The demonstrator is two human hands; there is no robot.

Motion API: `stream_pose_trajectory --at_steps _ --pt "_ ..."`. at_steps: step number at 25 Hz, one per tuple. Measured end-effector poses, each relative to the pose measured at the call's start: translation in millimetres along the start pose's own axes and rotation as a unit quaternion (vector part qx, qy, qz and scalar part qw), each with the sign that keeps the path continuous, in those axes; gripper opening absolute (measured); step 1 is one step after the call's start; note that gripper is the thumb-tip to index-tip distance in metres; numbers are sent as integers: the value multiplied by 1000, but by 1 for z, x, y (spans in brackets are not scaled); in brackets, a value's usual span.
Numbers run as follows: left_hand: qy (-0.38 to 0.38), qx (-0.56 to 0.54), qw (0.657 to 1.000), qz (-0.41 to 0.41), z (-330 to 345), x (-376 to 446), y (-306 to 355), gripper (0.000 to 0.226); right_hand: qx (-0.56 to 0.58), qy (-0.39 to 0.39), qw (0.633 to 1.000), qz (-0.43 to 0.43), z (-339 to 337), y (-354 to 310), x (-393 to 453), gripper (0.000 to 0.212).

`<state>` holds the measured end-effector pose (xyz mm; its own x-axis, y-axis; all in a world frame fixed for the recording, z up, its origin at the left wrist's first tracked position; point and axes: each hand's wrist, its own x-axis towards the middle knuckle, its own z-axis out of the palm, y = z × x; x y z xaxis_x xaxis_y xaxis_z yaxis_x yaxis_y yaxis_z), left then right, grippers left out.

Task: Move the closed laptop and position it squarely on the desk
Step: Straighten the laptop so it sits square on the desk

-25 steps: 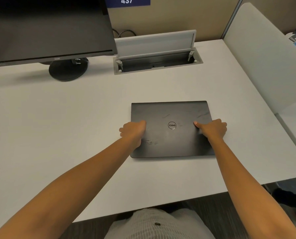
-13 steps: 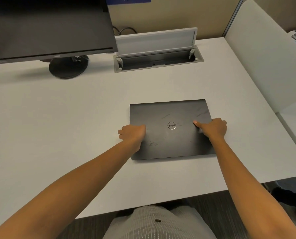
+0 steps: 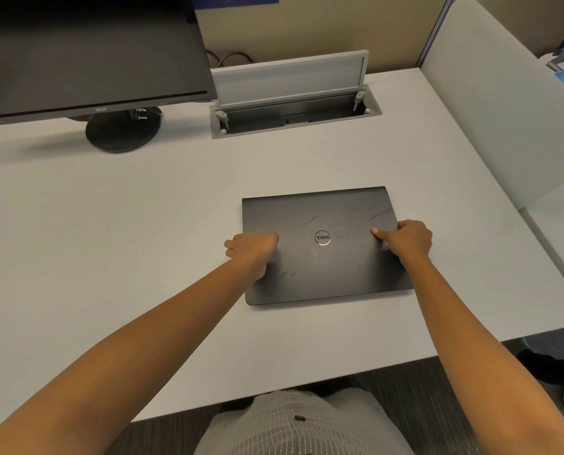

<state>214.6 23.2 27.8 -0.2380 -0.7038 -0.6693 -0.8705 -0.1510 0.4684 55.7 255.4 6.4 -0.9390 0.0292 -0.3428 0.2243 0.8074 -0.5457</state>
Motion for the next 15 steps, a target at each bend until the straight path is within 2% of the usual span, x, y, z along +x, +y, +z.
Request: stream_pose_trajectory --at_steps 4,7,11,15 --pt "-9 -28 1000 10 -2 4 5 51 21 9 1000 -15 2 0 6 49" --pt "2 -20 1000 8 0 3 5 48 35 16 999 -16 2 0 7 44" --pt "24 -20 999 19 5 4 -3 38 75 28 997 -16 3 4 3 49" --pt "44 -17 999 21 10 3 -15 59 88 25 995 -26 4 9 1 51"
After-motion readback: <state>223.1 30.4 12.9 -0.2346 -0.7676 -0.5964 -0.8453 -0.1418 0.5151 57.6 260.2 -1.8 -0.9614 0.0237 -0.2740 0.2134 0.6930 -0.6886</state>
